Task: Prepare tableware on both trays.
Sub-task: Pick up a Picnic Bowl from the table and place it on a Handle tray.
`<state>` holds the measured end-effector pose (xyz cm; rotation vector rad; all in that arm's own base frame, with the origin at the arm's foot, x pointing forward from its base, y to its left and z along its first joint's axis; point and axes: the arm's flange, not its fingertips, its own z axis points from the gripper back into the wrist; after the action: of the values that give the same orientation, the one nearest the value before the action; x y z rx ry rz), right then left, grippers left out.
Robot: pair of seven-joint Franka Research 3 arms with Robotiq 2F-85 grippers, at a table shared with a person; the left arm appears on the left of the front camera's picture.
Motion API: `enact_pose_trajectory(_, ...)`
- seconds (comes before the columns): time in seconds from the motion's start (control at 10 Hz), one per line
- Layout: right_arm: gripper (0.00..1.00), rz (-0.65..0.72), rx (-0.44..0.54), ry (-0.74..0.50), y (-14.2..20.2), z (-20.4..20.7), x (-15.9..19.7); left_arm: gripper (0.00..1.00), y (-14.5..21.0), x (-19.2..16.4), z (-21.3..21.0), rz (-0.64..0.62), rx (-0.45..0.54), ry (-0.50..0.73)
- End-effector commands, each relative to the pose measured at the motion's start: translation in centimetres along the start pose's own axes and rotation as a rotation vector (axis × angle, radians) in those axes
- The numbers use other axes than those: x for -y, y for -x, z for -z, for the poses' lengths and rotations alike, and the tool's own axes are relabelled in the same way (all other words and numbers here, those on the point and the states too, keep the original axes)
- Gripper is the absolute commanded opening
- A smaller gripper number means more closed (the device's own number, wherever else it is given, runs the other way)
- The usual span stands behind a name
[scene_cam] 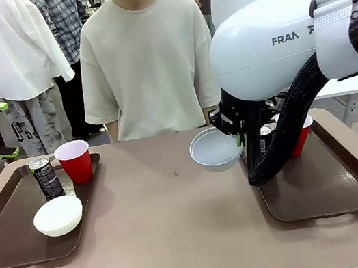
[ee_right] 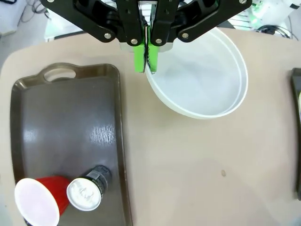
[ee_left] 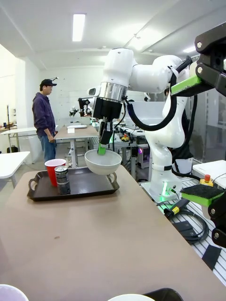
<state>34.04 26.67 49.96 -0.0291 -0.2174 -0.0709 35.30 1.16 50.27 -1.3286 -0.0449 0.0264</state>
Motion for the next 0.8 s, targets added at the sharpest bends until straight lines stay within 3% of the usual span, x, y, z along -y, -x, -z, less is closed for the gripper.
enact_pose_trajectory(0.0, 0.04, 0.001, 0.009, -0.005, 0.1, -0.6, 0.1, 1.00, 0.0, 0.0, -0.1, 0.019, -0.003, 0.008)
enact_pose_trajectory(0.3, 0.04, -0.004, -0.068, -0.085, -4.3, -2.2, 8.5, 1.00, 0.0, 0.0, -0.1, 0.019, -0.003, 0.008)
enact_pose_trajectory(0.5, 0.04, -0.016, -0.115, -0.072, -5.8, -1.7, 13.5, 1.00, 0.0, 0.0, -0.1, 0.019, -0.003, 0.008)
enact_pose_trajectory(0.7, 0.04, -0.117, -0.200, -0.098, -7.1, 0.0, 18.4, 1.00, 0.0, 0.0, -0.1, 0.019, -0.003, 0.008)
